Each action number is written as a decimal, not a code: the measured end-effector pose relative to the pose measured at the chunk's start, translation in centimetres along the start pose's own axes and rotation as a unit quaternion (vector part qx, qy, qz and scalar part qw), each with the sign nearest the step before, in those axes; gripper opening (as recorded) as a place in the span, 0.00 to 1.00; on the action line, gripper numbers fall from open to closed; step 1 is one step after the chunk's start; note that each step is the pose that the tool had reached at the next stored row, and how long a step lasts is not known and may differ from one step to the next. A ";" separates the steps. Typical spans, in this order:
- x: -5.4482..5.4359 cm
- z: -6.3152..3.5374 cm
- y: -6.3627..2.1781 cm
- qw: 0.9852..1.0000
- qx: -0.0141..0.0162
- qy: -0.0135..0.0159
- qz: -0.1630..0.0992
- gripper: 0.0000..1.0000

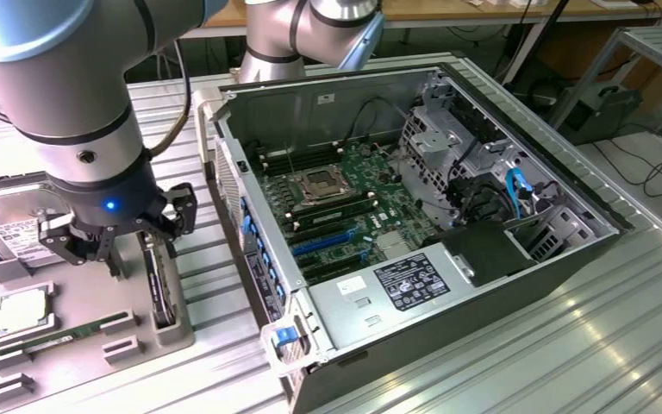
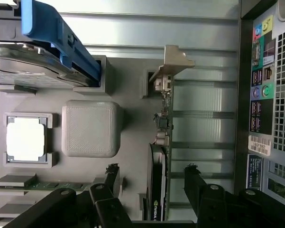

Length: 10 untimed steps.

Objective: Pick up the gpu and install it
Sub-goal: 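Pick up the gpu and move the gpu toward the slot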

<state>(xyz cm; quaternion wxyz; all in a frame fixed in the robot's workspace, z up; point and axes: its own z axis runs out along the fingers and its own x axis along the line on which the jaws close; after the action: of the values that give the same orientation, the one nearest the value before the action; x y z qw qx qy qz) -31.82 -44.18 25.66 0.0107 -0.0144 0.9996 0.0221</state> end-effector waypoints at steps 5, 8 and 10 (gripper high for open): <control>0.0 0.96 -0.04 1.000 0.000 0.000 0.000 0.66; 0.0 1.59 -0.06 1.000 0.000 0.000 0.000 0.66; -0.2 2.05 -0.09 1.000 0.000 0.000 0.000 0.66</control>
<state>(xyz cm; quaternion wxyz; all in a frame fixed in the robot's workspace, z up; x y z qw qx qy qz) -31.60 -44.18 23.61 0.0106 -0.0139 0.9996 0.0217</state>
